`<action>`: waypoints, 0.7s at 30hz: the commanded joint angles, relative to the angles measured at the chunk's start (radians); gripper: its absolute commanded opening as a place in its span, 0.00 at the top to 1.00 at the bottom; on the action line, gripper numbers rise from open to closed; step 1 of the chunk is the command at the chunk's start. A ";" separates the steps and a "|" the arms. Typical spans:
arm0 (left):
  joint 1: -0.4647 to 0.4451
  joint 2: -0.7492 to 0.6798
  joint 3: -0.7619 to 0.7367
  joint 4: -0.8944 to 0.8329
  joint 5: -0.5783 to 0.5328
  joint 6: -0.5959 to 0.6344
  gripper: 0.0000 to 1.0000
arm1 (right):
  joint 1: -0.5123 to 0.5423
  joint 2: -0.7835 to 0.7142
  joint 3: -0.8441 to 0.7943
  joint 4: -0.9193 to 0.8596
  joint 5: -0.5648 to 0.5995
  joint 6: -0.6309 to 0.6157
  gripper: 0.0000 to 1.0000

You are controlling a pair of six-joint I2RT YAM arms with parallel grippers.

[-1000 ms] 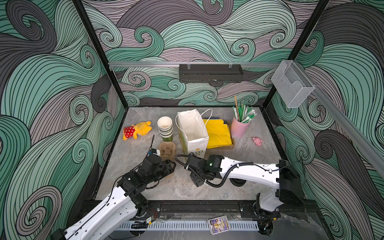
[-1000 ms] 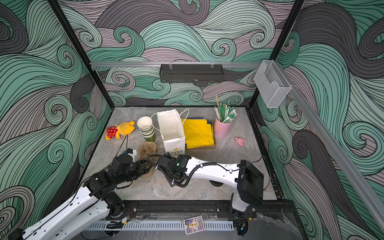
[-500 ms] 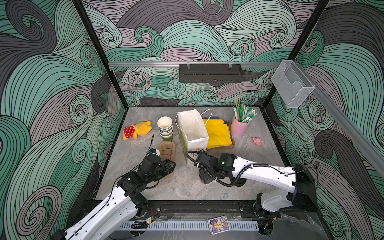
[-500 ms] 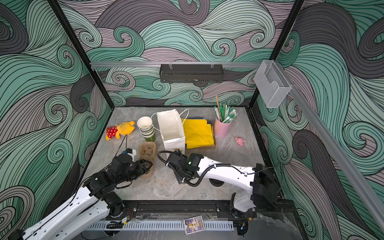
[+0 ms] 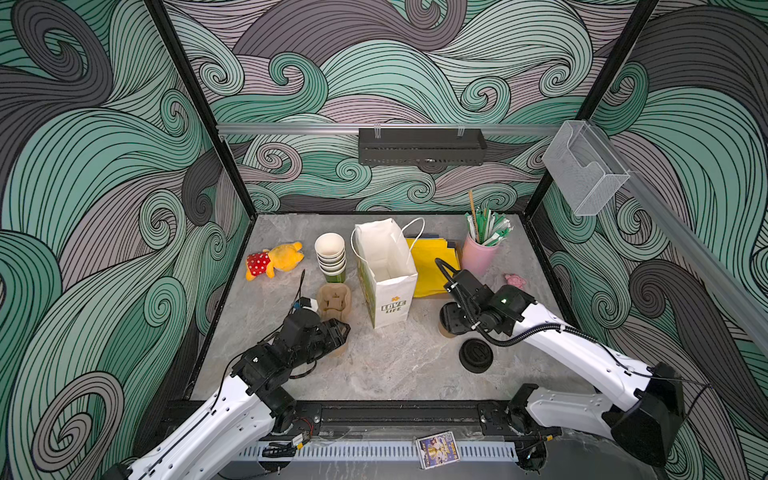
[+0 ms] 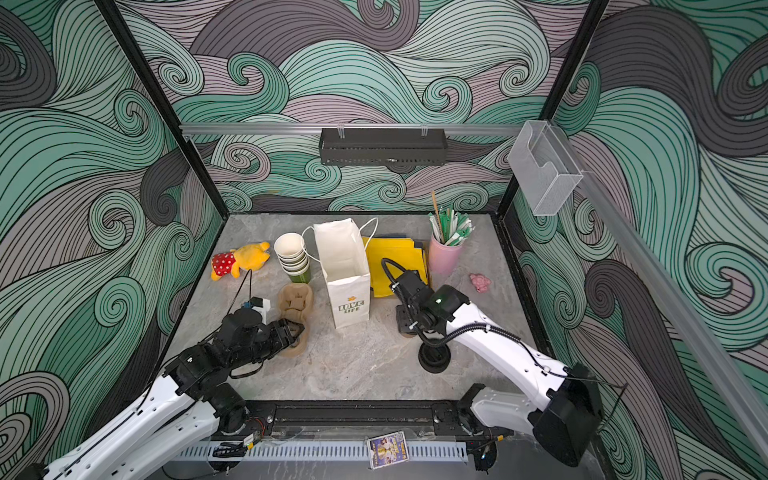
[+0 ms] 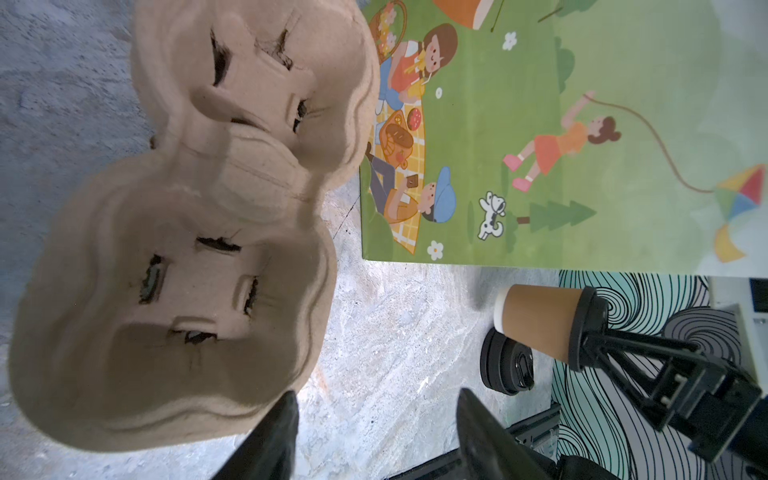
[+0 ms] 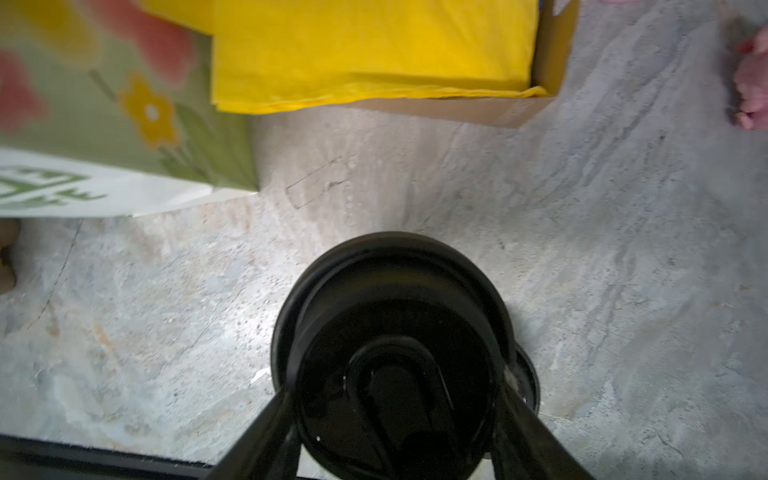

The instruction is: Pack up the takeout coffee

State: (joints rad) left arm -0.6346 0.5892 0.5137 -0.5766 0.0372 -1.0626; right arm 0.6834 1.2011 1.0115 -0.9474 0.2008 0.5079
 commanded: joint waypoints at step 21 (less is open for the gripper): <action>0.028 0.001 -0.004 0.003 0.024 0.025 0.37 | -0.558 0.183 0.040 0.131 -0.128 -0.273 0.43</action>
State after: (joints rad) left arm -0.6170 0.5976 0.5041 -0.5644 0.0547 -1.0569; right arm 0.1291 1.3605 1.0164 -0.8398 0.1013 0.2802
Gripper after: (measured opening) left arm 0.626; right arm 0.631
